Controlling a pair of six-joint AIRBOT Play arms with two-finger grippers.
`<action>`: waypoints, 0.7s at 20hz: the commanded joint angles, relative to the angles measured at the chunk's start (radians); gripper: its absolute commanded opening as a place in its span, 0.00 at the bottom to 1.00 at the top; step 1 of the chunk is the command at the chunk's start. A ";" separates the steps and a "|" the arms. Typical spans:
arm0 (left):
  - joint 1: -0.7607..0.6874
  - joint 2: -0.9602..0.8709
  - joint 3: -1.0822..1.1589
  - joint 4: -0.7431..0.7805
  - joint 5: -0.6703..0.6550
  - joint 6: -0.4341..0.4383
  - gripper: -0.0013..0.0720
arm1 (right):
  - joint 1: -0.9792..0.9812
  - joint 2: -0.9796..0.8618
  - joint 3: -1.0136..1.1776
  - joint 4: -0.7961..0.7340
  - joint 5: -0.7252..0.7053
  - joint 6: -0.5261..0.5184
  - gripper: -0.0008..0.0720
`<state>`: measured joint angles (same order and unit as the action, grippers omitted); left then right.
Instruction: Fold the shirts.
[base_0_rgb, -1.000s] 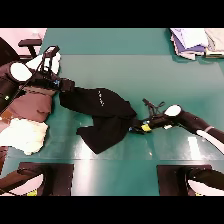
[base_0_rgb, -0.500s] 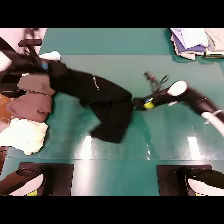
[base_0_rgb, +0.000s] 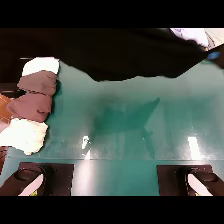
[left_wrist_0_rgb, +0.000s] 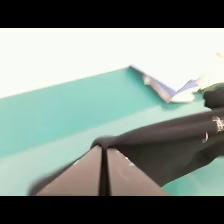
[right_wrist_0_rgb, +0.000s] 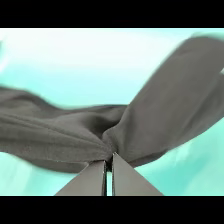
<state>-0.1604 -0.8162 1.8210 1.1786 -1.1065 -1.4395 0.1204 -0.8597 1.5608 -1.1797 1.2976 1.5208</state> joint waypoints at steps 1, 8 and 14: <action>0.001 0.048 0.044 -0.051 -0.084 0.000 0.05 | -0.032 0.076 0.129 -0.026 0.069 0.006 0.03; 0.001 -0.013 -0.246 -0.044 -0.241 0.000 0.05 | 0.021 0.082 -0.193 -0.017 0.142 0.069 0.03; 0.001 -0.015 -0.792 0.086 -0.196 0.007 0.05 | 0.238 0.140 -0.668 -0.021 0.031 0.112 0.04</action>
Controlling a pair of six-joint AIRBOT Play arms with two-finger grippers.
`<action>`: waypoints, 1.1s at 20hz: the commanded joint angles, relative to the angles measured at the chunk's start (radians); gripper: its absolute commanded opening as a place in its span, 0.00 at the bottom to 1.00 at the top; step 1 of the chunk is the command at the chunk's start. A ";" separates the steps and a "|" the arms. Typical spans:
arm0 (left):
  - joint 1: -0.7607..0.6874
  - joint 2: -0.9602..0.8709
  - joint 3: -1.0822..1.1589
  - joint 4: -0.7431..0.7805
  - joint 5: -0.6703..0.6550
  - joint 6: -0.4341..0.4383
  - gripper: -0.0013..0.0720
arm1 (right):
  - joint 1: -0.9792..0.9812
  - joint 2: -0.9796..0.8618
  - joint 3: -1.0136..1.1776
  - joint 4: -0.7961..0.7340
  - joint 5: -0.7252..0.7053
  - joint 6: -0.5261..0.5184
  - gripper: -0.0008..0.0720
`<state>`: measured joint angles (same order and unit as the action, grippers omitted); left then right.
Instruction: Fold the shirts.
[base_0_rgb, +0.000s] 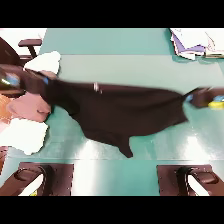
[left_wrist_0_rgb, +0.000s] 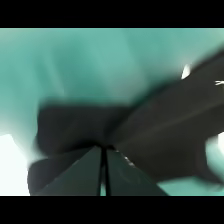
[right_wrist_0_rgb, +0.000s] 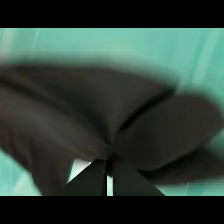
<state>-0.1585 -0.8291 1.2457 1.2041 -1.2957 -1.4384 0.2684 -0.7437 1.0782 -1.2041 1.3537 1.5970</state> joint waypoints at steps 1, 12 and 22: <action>-0.001 -0.002 -0.260 0.065 -0.006 0.006 0.05 | 0.119 0.030 -0.224 0.003 -0.030 0.050 0.04; -0.001 -0.002 -0.296 0.087 0.079 0.006 0.05 | 0.152 -0.033 -0.273 -0.014 -0.022 0.070 0.73; -0.001 -0.002 -0.298 0.101 0.141 -0.004 0.05 | -0.113 -0.278 -0.274 0.140 -0.186 -0.167 0.71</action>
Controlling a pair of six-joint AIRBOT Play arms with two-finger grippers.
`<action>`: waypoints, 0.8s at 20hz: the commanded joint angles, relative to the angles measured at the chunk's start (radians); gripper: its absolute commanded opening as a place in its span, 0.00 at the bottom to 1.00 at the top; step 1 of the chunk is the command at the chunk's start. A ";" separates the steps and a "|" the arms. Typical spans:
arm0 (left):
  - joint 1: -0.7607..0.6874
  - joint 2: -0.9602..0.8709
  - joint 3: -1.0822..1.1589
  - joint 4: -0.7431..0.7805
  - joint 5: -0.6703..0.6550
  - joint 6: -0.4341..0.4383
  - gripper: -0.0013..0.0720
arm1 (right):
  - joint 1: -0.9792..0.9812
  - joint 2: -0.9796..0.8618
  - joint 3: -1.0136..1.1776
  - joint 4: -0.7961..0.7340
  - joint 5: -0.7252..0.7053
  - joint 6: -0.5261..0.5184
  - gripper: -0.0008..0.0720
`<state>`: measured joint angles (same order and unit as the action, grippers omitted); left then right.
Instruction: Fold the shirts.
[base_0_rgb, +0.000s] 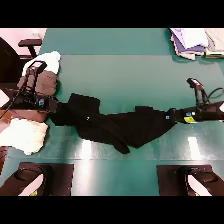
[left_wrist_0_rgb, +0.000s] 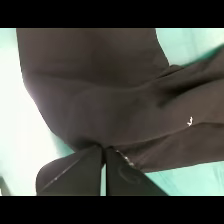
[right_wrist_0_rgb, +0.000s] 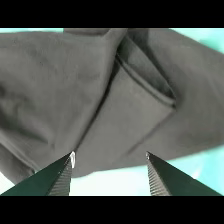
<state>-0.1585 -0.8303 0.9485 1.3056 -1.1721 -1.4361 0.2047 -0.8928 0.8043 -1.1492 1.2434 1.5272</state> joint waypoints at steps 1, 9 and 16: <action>-0.001 -0.001 0.000 -0.001 0.017 -0.007 0.05 | -0.042 -0.195 0.000 0.085 -0.111 -0.097 0.71; -0.001 -0.001 0.000 -0.001 0.013 -0.008 0.05 | 0.086 -0.451 0.131 0.180 -0.240 -0.150 0.71; -0.001 -0.001 0.038 0.009 -0.003 -0.008 0.05 | 0.111 -0.496 0.275 0.171 -0.208 -0.151 0.04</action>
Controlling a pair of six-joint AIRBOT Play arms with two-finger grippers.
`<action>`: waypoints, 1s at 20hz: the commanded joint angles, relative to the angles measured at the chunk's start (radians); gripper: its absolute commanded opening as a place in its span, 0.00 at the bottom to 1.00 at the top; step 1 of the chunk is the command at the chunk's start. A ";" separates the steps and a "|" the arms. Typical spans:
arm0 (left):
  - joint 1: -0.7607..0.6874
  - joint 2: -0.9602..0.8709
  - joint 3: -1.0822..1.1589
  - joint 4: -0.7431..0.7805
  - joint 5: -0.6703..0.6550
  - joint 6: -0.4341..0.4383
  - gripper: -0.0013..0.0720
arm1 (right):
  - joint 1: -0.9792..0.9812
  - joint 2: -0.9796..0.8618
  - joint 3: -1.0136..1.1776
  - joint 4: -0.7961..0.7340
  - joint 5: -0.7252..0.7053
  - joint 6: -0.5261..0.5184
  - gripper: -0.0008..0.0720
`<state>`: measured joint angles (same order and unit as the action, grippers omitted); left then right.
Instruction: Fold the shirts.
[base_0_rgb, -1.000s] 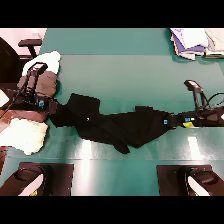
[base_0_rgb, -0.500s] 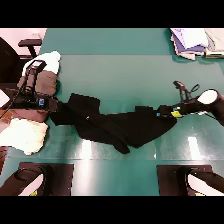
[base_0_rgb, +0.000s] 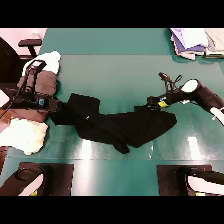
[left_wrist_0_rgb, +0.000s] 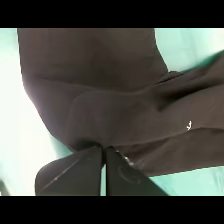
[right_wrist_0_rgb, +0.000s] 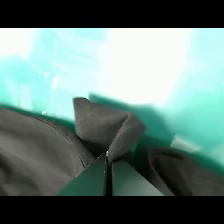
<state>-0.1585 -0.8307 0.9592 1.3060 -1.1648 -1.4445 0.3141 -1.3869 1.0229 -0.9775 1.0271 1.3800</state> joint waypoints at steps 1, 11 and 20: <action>-0.001 0.000 0.089 0.026 -0.033 -0.003 0.05 | -0.014 0.041 0.101 -0.020 0.024 -0.003 0.04; -0.001 0.031 1.126 0.100 -0.063 -0.056 0.05 | -0.233 0.586 0.742 -0.235 0.153 0.043 0.03; -0.001 0.033 1.146 0.074 0.004 -0.121 0.05 | -0.504 0.506 1.091 -0.224 0.472 0.081 0.03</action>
<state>-0.1604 -0.7948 2.1349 1.3823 -1.1805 -1.5536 -0.1177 -0.8246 2.0182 -1.2270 1.3743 1.4555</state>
